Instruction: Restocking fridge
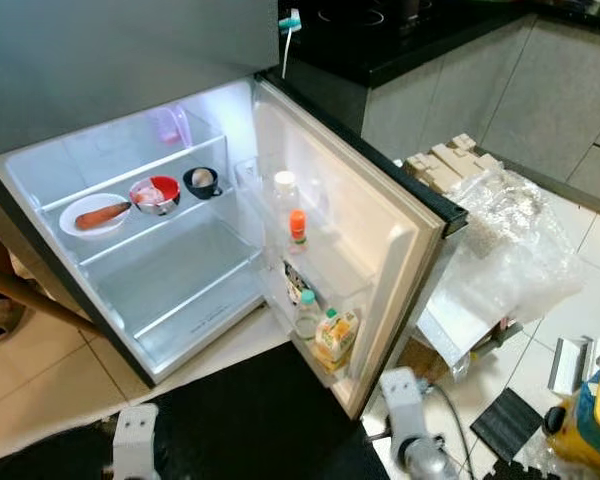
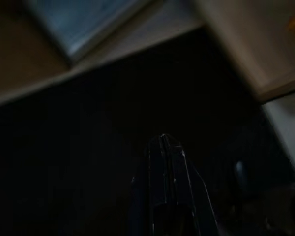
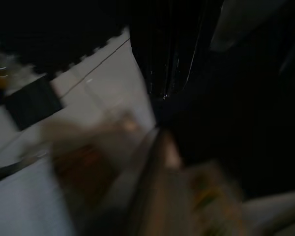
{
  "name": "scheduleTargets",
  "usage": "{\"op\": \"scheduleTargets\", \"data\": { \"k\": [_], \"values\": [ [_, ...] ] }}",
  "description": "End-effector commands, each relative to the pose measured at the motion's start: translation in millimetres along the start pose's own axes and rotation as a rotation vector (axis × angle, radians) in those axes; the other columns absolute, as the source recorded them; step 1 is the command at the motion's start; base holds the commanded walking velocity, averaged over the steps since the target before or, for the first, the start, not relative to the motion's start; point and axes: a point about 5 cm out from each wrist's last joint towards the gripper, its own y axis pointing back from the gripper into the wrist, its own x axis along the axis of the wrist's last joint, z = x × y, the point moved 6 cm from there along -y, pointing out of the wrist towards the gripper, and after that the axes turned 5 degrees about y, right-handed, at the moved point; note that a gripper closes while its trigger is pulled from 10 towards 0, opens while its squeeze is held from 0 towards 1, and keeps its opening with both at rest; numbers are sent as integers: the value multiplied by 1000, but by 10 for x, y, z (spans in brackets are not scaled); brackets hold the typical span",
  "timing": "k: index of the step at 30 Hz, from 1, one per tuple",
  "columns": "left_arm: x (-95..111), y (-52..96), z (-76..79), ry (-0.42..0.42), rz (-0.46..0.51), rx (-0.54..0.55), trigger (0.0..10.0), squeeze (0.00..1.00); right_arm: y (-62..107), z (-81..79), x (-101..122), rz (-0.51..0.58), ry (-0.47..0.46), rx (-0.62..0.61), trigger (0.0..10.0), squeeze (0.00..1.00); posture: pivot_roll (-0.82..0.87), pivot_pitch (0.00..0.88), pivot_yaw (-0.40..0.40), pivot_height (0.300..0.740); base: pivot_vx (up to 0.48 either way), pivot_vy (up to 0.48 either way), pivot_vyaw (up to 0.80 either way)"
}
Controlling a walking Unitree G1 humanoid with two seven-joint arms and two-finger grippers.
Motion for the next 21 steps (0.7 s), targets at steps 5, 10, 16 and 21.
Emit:
{"op": "scheduleTargets", "data": {
  "k": [5,10,16,21],
  "values": [
    [381,14,733,-284,207,-393,10000,0,-19,683,373,38,3,-212,510,0,-96,86,-37,740,0,0,0],
    [751,14,1081,-274,344,-525,10000,0,-22,899,585,46,14,-295,0,0,-92,90,-47,740,0,0,0],
    [1346,235,1663,-314,554,-742,10000,0,-37,983,1190,207,-82,-355,10000,0,-87,91,-52,740,0,0,0],
    [1445,298,1773,-330,594,-779,10000,0,-60,874,1466,274,-79,-315,10000,0,-88,93,-50,740,0,0,0]
  ]
}}
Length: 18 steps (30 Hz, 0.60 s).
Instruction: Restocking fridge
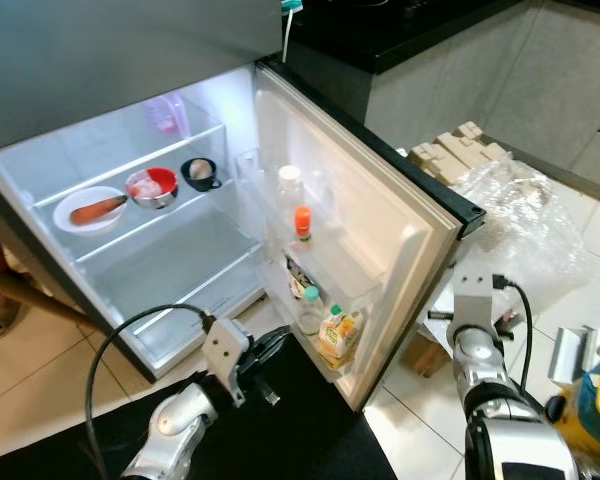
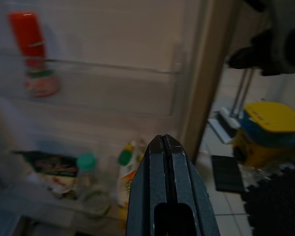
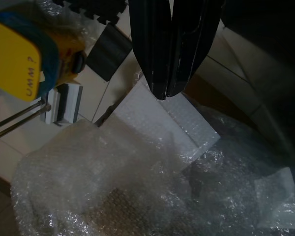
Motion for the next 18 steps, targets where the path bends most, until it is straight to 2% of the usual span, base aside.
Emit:
{"op": "scheduleTargets", "data": {
  "k": [1,2,3,7,9,10,12,13,14,15,16,17,18],
  "values": [
    [5,-23,64,36,12,-3,10000,0,-19,-160,193,54,-47,55,10000,0,-86,95,-49,740,0,0,0],
    [29,-21,62,42,21,-1,10000,0,-23,-243,283,77,-86,87,10000,0,-85,96,-49,740,0,0,0],
    [29,-21,62,42,21,-1,10000,0,-23,-243,283,77,-86,87,10000,0,-85,96,-49,740,0,0,0],
    [34,133,42,62,3,20,10000,0,32,-672,584,164,-194,289,10000,0,-81,98,-50,740,0,0,0],
    [3,231,-53,50,-11,86,10000,0,89,-866,696,199,-251,396,10000,0,-79,101,-49,740,0,0,0],
    [3,231,-53,50,-11,86,10000,0,89,-866,696,199,-251,396,10000,0,-79,101,-49,740,0,0,0],
    [-71,350,-167,57,-30,159,10000,0,170,-1066,800,232,-304,515,10000,0,-78,102,-49,740,0,0,0],
    [-144,452,-275,68,-45,237,10000,0,262,-1241,872,254,-346,630,10000,0,-77,103,-48,740,0,0,0],
    [-144,452,-275,68,-45,237,10000,0,262,-1241,872,254,-346,630,10000,0,-77,103,-48,740,0,0,0],
    [-228,560,-362,63,-70,303,10000,0,363,-1397,931,276,-369,735,10000,0,-76,106,-49,740,0,0,0],
    [-228,560,-362,63,-70,303,10000,0,363,-1397,931,276,-369,735,10000,0,-76,106,-49,740,0,0,0],
    [-304,653,-418,61,-93,351,10000,0,454,-1520,975,295,-381,820,10000,0,-75,106,-49,740,0,0,0],
    [-304,653,-418,61,-93,351,10000,0,454,-1520,975,295,-381,820,10000,0,-75,106,-49,740,0,0,0]
  ]
}}
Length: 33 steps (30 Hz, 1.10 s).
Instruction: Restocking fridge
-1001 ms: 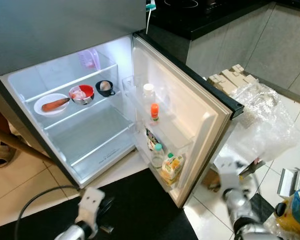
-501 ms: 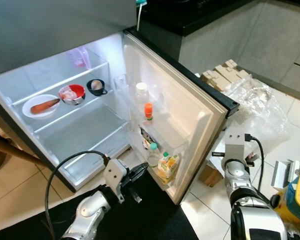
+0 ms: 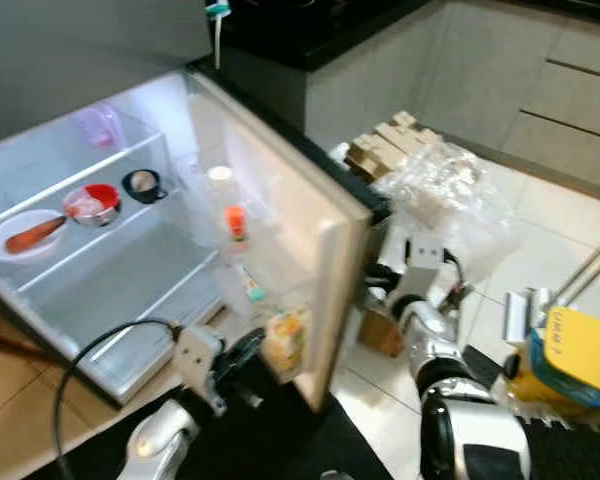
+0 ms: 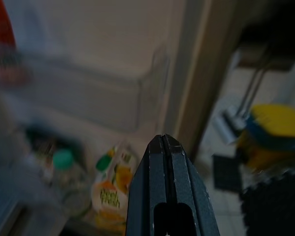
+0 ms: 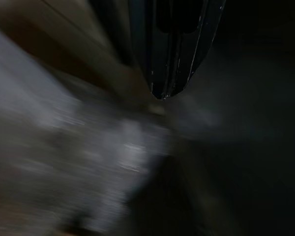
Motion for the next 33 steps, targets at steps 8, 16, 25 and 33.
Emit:
{"op": "scheduleTargets", "data": {
  "k": [8,16,25,33],
  "values": [
    [-499,576,-378,33,-163,295,10000,0,185,-1111,-88,-31,-192,713,10000,0,-70,110,-46,740,0,0,0],
    [-797,1056,-658,94,-251,615,10000,0,206,-271,-794,-268,-49,107,10000,0,-71,112,-46,740,0,0,0],
    [-1090,1426,-709,125,-389,751,10000,0,968,427,-1549,-556,135,-248,10000,0,-72,107,-39,740,0,0,0],
    [-1331,1545,-609,98,-553,698,10000,0,1736,625,-2140,-833,293,-376,10000,0,-72,104,-41,740,0,0,0]
  ]
}}
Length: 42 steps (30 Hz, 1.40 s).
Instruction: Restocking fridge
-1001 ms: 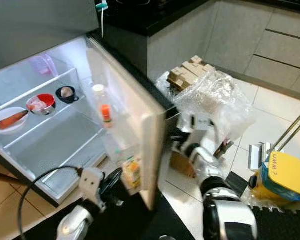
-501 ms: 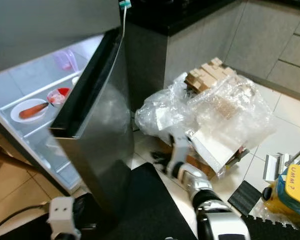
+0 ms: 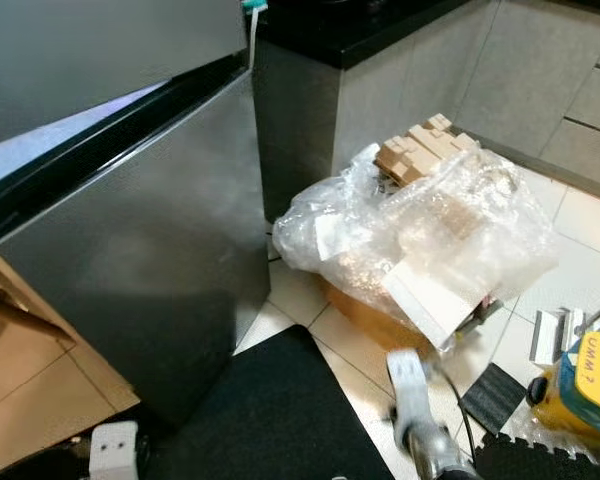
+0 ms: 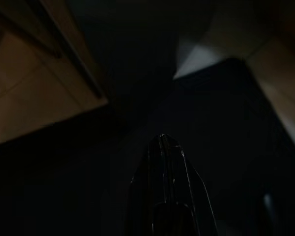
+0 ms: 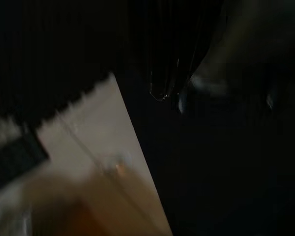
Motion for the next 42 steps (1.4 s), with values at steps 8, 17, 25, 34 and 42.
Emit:
{"op": "scheduleTargets", "data": {
  "k": [8,17,25,34,42],
  "values": [
    [-316,-40,-75,-117,-216,-27,10000,0,92,-23,-501,-130,110,-38,10000,0,-80,92,-40,740,0,0,0],
    [-232,-177,74,-113,-232,-35,10000,0,71,-9,-401,-98,150,-63,10000,0,-85,70,-37,740,0,0,0],
    [-347,-132,35,-135,-293,-26,10000,0,52,-90,-330,-74,190,-47,10000,0,-83,58,-38,740,0,0,0],
    [-264,-152,-8,-103,-250,-55,10000,0,62,-99,-371,-80,202,-44,10000,0,-76,55,-45,740,0,0,0],
    [245,-416,453,-293,-73,-240,10000,0,30,-55,-136,4,157,-70,10000,0,-84,57,-35,740,0,0,0]
  ]
}}
